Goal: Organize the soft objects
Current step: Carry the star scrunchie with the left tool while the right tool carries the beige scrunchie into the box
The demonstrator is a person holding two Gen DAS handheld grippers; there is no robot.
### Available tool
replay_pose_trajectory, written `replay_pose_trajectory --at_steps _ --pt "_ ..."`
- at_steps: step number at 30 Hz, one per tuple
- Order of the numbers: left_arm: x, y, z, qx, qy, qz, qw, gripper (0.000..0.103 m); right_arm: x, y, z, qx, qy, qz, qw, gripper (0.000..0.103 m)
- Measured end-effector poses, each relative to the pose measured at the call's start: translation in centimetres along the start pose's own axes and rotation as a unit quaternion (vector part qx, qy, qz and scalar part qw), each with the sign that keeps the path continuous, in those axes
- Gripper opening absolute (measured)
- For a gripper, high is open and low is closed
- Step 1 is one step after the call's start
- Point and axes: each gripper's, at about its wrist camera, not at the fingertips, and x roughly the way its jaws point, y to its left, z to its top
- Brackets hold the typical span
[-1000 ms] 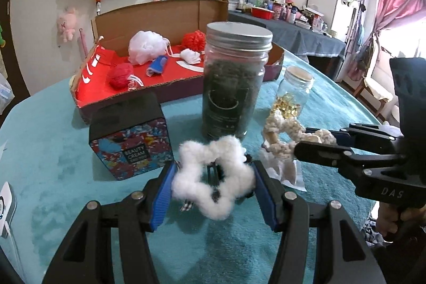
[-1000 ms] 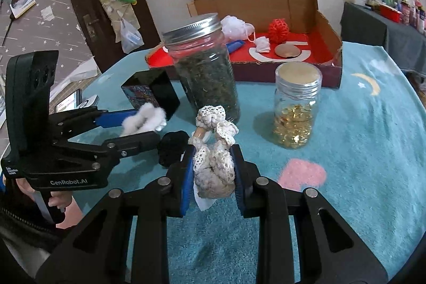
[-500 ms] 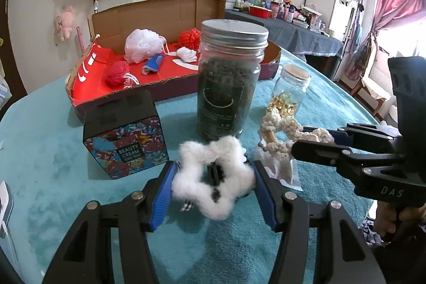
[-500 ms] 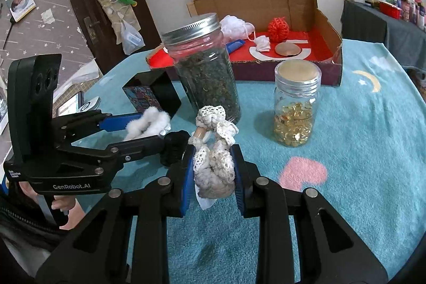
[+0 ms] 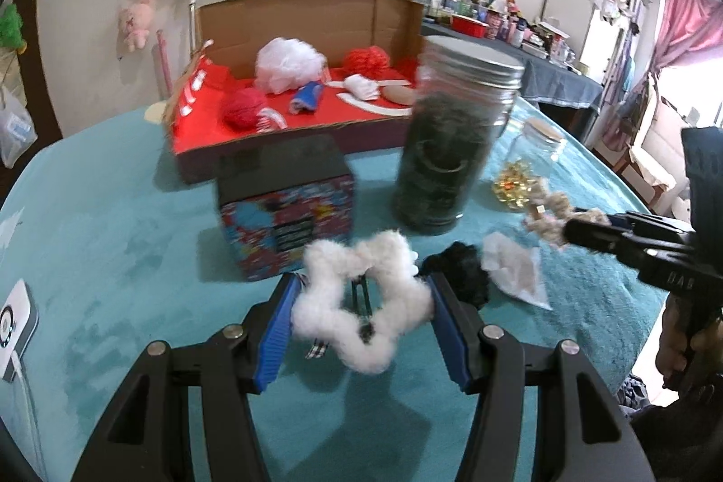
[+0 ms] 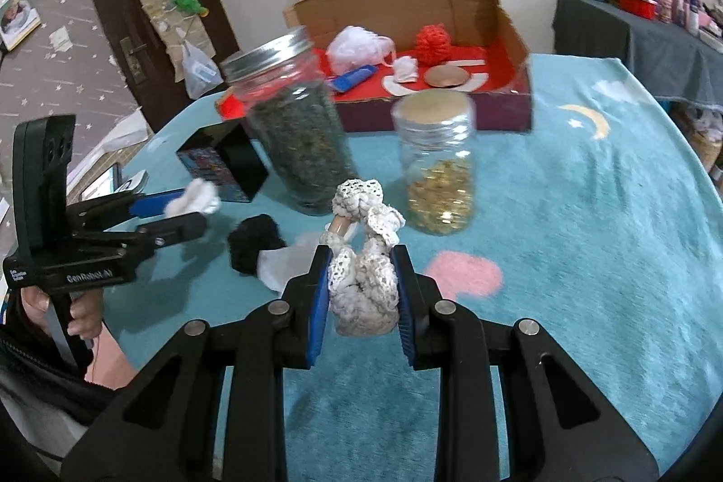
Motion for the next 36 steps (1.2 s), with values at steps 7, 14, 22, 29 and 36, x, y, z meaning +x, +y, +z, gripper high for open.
replay_pose_trajectory --at_steps 7,14,22,29,36 --pt "-0.7 3.5 -0.8 -0.031 0.007 0.027 0.9991 0.059 -0.9 -2.1 0.0 0.011 -0.001 -0.032 0.999 0.025" --pt "-0.8 7.0 -0.9 -0.056 0.018 0.045 0.9972 0.059 -1.3 -4.5 0.5 0.013 0.003 -0.071 0.997 0.025" --pt "0.2 9.8 1.2 -0.031 0.020 0.023 0.9991 0.059 -0.9 -6.9 2.5 -0.004 0.010 -0.072 0.997 0.025" --pt "1.6 12.0 3.5 -0.017 0.017 -0.005 0.9997 0.059 0.3 -9.0 5.3 -0.021 0.013 -0.035 0.999 0.025" --pt "2.6 13.0 4.9 -0.004 0.017 -0.035 0.9992 0.059 1.6 -10.1 7.3 -0.030 0.016 0.013 0.999 0.025"
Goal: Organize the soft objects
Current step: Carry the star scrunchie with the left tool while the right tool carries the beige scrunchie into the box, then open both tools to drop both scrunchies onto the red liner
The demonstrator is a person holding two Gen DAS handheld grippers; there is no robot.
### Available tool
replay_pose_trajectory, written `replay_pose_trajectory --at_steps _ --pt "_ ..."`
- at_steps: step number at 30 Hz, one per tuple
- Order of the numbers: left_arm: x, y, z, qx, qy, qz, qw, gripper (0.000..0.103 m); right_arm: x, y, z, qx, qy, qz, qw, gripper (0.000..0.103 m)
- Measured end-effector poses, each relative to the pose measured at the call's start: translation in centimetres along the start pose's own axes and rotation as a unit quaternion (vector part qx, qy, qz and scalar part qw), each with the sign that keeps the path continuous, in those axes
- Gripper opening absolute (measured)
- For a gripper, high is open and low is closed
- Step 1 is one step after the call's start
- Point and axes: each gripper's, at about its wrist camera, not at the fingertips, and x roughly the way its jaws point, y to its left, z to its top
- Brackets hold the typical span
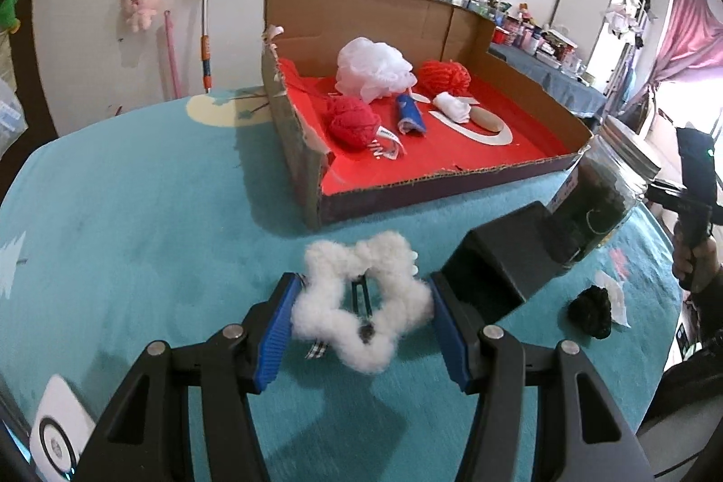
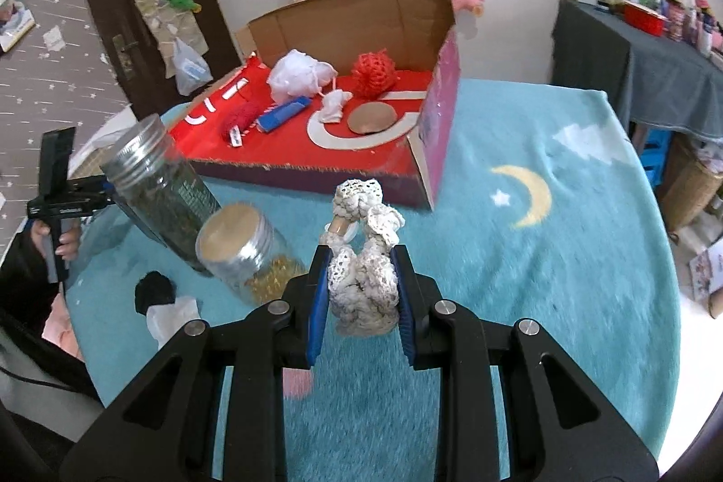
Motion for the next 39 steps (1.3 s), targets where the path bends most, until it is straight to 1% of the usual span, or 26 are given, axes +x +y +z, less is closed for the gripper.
replay_pose_trajectory --at_steps 4,12,17,20,24,26,30,34,37,39 --pt "0.2 0.1 0.8 0.007 0.001 -0.008 0.9999 0.059 0.5 -0.4 0.9 0.000 0.003 0.014 1.000 0.025" --pt "-0.3 -0.6 2.8 0.031 -0.010 -0.021 0.9993 0.059 1.0 0.1 2.7 -0.015 -0.002 0.050 0.999 0.025" --pt "-0.1 -1.7 4.7 0.046 -0.016 -0.032 0.9983 0.059 1.4 1.1 4.2 -0.032 -0.006 0.056 0.998 0.025" --pt "0.6 -2.7 6.4 0.053 -0.012 -0.044 0.9976 0.059 2.3 1.8 5.4 -0.042 -0.006 0.059 0.997 0.025" --pt "2.5 -4.4 8.6 0.066 0.009 -0.049 0.9966 0.059 4.3 2.7 7.4 -0.053 0.011 0.053 0.997 0.025" --pt "3.7 -5.1 9.6 0.070 0.027 -0.050 0.9959 0.060 5.5 3.1 8.1 -0.061 0.023 0.042 0.997 0.025" --pt "6.9 -6.0 11.3 0.064 0.079 -0.038 0.9941 0.059 8.4 3.7 9.5 -0.068 0.066 0.018 0.995 0.025" --pt "9.1 -6.1 12.5 0.055 0.111 -0.025 0.9920 0.059 10.9 3.7 10.3 -0.074 0.103 -0.008 0.992 0.025" --pt "10.6 -6.1 13.1 0.056 0.134 -0.012 0.9894 0.060 12.3 3.5 10.7 -0.068 0.128 -0.014 0.989 0.025" --pt "11.4 -6.0 13.2 0.056 0.146 -0.006 0.9876 0.060 12.8 3.4 10.9 -0.071 0.135 -0.021 0.988 0.026"
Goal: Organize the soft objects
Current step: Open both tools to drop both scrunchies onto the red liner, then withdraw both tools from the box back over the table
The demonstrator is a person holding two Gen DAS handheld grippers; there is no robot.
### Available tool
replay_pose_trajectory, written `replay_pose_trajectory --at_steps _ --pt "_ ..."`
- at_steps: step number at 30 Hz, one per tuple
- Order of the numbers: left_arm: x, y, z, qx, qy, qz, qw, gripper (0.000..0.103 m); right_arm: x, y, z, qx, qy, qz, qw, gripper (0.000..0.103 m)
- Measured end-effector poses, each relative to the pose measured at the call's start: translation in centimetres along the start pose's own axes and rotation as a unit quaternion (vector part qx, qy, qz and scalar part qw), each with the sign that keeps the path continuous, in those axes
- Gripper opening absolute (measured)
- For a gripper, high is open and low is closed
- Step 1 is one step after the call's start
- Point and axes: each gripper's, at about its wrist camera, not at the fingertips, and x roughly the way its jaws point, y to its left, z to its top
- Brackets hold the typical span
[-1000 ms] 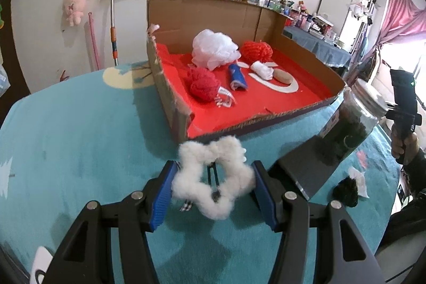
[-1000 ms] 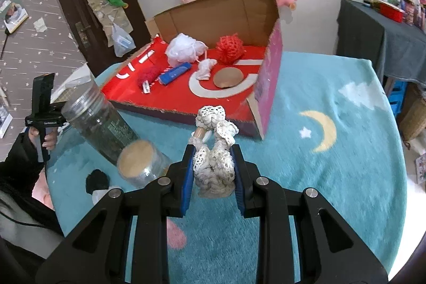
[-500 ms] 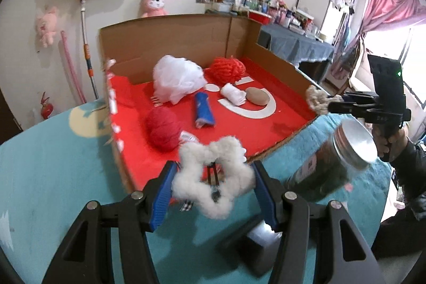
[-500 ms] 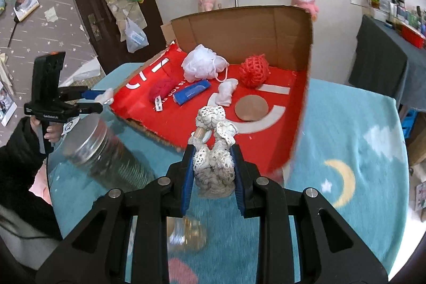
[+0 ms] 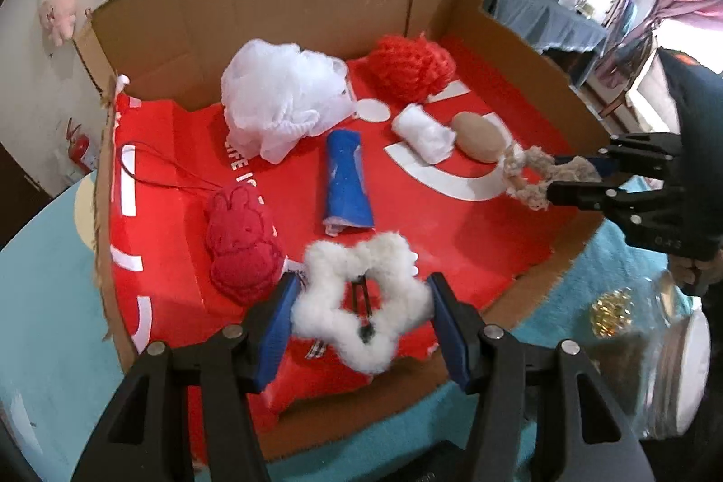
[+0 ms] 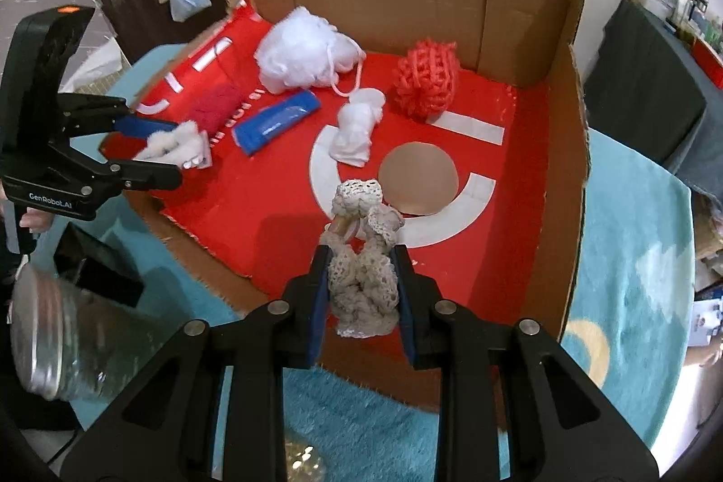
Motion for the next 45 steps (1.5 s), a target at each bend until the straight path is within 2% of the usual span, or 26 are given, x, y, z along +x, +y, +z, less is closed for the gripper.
replay_pose_trajectory --at_steps 6,12,17,18,19,21,23,29,33,36,39,41,45 --pt "1.3 -0.1 0.2 0.007 0.023 0.013 0.9996 0.060 0.7 -0.1 0.4 -0.012 0.013 -0.016 1.000 0.026" --pt "1.8 -0.1 0.2 0.012 0.027 0.025 0.9992 0.060 1.4 0.4 0.5 -0.027 0.026 -0.033 0.999 0.026" --pt "1.9 -0.2 0.3 0.012 0.026 0.029 0.9992 0.060 1.8 0.7 0.6 -0.036 0.032 -0.046 0.998 0.031" --pt "2.0 -0.3 0.4 0.013 0.026 0.030 0.9992 0.060 1.8 0.7 0.6 -0.038 0.033 -0.048 0.998 0.035" --pt "2.0 -0.3 0.4 0.013 0.024 0.029 0.9992 0.060 1.9 0.8 0.6 -0.039 0.034 -0.048 0.998 0.045" --pt "1.8 -0.4 0.3 0.013 0.020 0.026 0.9994 0.065 2.0 1.2 0.7 -0.042 0.032 -0.040 0.998 0.055" --pt "1.4 -0.6 0.4 0.011 0.011 0.024 0.9996 0.070 1.7 1.8 0.7 -0.051 0.026 -0.050 0.997 0.060" --pt "-2.2 -0.8 -0.1 -0.007 -0.039 0.012 0.9992 0.082 -0.8 1.9 1.1 -0.030 0.000 -0.059 0.998 0.061" --pt "-5.2 -1.5 -1.1 -0.018 -0.083 0.016 0.9962 0.092 -4.0 2.3 0.8 -0.009 -0.034 -0.063 0.997 0.075" --pt "-7.8 -2.6 -2.1 -0.024 -0.121 0.029 0.9919 0.096 -6.4 2.9 0.4 0.000 -0.058 -0.065 0.996 0.075" --pt "-10.8 -4.0 -3.5 -0.030 -0.168 0.024 0.9849 0.103 -9.4 3.9 -0.4 0.013 -0.092 -0.068 0.993 0.079" --pt "-12.1 -4.8 -4.5 -0.035 -0.194 0.025 0.9801 0.103 -11.2 4.6 -0.9 0.021 -0.115 -0.068 0.991 0.084" --pt "-15.1 -6.6 -7.1 -0.036 -0.246 0.043 0.9677 0.103 -15.2 6.5 -2.9 0.029 -0.164 -0.068 0.984 0.086"
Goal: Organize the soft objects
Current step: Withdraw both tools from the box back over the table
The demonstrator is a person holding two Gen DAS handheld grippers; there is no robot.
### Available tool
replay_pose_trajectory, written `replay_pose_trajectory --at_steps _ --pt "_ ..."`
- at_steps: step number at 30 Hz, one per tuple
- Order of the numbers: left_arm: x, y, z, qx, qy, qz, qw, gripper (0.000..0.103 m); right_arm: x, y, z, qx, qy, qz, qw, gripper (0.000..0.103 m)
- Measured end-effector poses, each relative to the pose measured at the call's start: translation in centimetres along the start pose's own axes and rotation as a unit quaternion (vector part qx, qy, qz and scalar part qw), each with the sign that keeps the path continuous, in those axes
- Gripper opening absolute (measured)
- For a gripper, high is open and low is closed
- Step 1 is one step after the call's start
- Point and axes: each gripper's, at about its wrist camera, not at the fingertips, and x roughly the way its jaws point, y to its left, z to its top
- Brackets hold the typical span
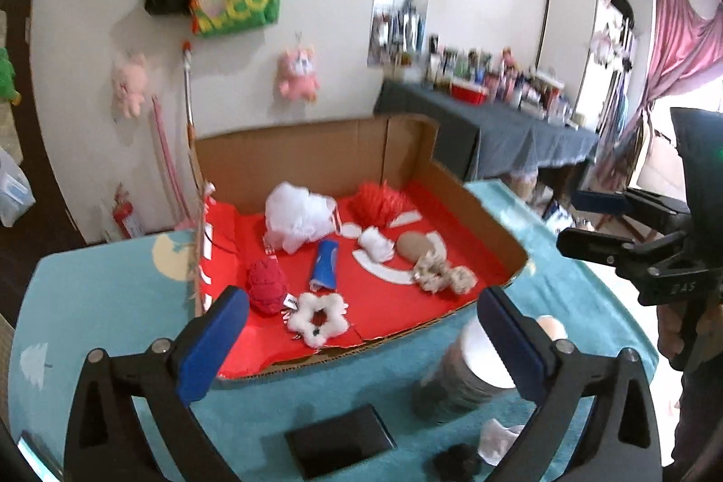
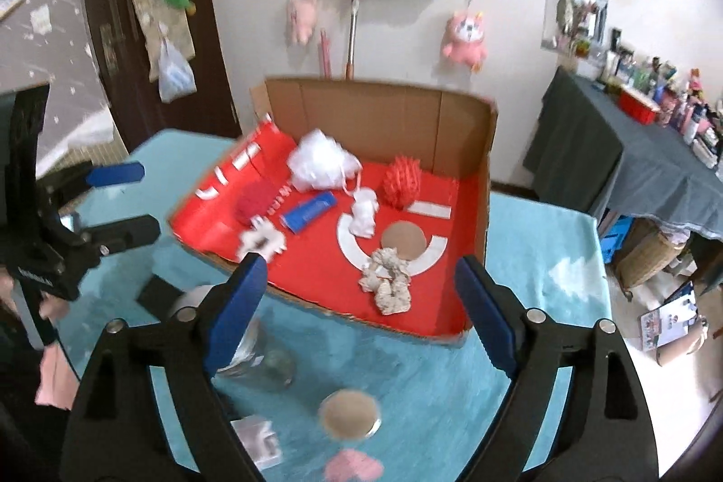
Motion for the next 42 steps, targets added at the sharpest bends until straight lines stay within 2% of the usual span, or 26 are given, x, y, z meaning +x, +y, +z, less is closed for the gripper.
replay_pose_trajectory --at_steps 4,7,12,19,25,35,42 --pt "-3.2 -1.3 -1.7 -0.004 -0.044 0.022 0.9988 0.103 -3.9 1.4 -1.2 0.008 -0.046 -0.002 0.999 0.094" --pt "-5.0 -2.1 -3.2 -0.019 -0.074 0.027 0.9967 0.103 -6.5 2.5 -2.9 0.018 -0.080 -0.021 0.996 0.096" --pt "-6.6 -3.8 -5.6 -0.017 -0.101 0.047 0.9937 0.103 -7.9 3.9 -5.5 0.024 -0.103 -0.042 0.993 0.096" --pt "-7.7 -4.9 -9.3 -0.045 -0.129 0.062 0.9887 0.103 -8.8 5.3 -9.7 0.036 -0.139 -0.065 0.988 0.096" --pt "-7.3 -5.2 -11.9 -0.056 -0.124 0.075 0.9878 0.103 -8.3 5.7 -12.9 0.048 -0.144 -0.089 0.984 0.096" --pt "-5.2 -5.3 -15.5 -0.060 -0.087 0.083 0.9909 0.103 -5.7 5.6 -17.1 0.073 -0.113 -0.096 0.986 0.096" --pt "-3.9 -5.4 -17.6 -0.061 -0.062 0.089 0.9923 0.103 -3.7 6.0 -18.9 0.077 -0.084 -0.093 0.989 0.096"
